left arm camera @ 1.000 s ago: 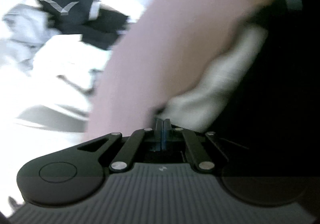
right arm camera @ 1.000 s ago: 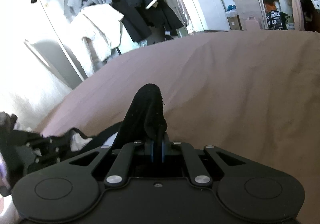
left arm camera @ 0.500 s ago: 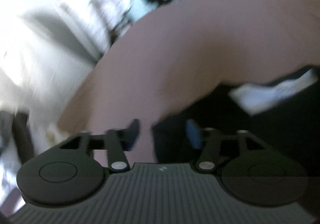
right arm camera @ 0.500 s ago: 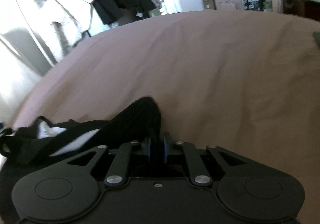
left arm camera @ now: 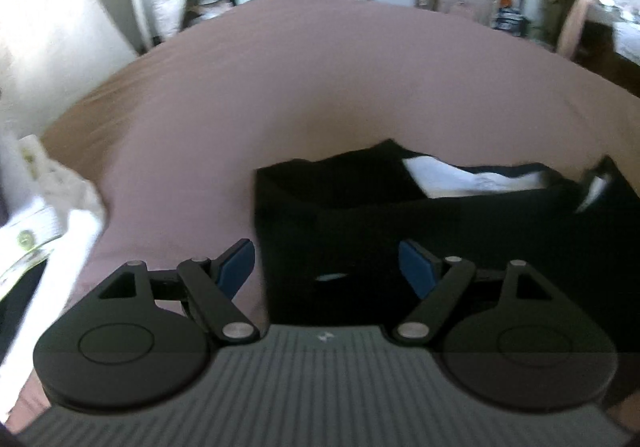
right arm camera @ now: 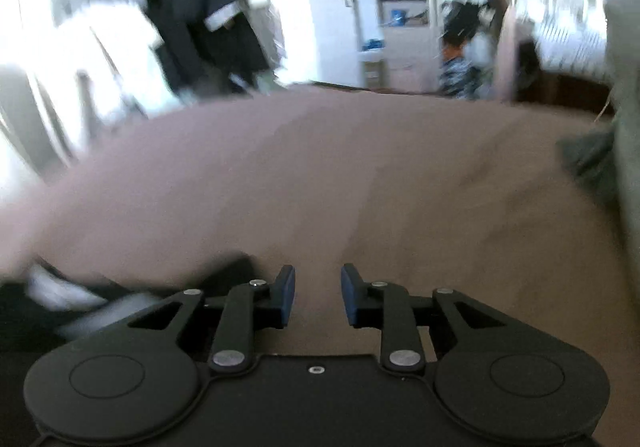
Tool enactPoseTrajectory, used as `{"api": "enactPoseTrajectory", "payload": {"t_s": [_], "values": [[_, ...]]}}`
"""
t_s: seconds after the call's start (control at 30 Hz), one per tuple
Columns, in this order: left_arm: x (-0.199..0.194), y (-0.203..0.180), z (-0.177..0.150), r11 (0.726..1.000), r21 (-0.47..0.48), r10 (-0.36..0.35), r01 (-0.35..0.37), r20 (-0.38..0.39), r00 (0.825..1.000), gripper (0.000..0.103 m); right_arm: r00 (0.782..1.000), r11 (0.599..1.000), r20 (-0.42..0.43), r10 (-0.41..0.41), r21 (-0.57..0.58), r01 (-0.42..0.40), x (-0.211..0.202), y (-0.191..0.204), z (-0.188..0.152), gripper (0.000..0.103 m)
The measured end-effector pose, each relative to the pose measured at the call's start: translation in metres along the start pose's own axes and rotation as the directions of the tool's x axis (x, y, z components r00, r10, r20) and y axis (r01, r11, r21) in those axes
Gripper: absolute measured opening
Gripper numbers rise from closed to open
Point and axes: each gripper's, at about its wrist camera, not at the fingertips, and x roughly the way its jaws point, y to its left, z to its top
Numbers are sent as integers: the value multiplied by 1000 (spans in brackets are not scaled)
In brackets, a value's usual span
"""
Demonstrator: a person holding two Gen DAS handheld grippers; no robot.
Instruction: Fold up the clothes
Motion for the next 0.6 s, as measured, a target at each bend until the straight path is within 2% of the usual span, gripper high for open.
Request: {"api": "enactPoseTrajectory", "payload": {"t_s": [0.03,0.07,0.1,0.13,0.2,0.23,0.3,0.33,0.43,0.5,0.53,0.6], "values": [[9,-8,0,998,70,2,0,-28,1000,51,996,997,-39,80,-12,-81,1,8,1,32],[19,-18,1,988,151,33,-27,-38,999,41,984,987,-84,156,-28,-159,3,18,1,32],[27,-28,1,972,225,74,-65,-31,997,23,965,971,-129,230,-41,-237,4,27,2,33],[35,-39,2,949,298,114,-103,-20,993,10,937,948,-175,301,-51,-314,6,36,2,36],[50,-55,6,896,411,183,-166,-3,983,6,897,914,-313,312,-159,-373,21,64,-6,42],[53,-58,12,883,433,202,-183,3,979,5,887,909,-370,277,-198,-367,30,77,-10,44],[58,-56,27,867,445,231,-224,37,972,5,857,905,-470,214,-236,-355,51,92,-22,44],[59,-53,35,875,423,237,-236,52,970,5,844,901,-501,192,-250,-354,59,96,-27,45],[56,-46,57,914,316,241,-256,87,967,5,864,895,-475,168,-294,-335,78,108,-30,48],[53,-42,67,926,262,243,-270,133,961,6,890,902,-428,157,-304,-306,86,117,-25,47],[51,-41,69,929,241,247,-281,162,955,10,913,909,-382,142,-315,-273,88,119,-22,47],[45,-39,74,921,196,300,-335,190,935,12,953,921,-282,106,-332,-201,91,123,-15,47]]}}
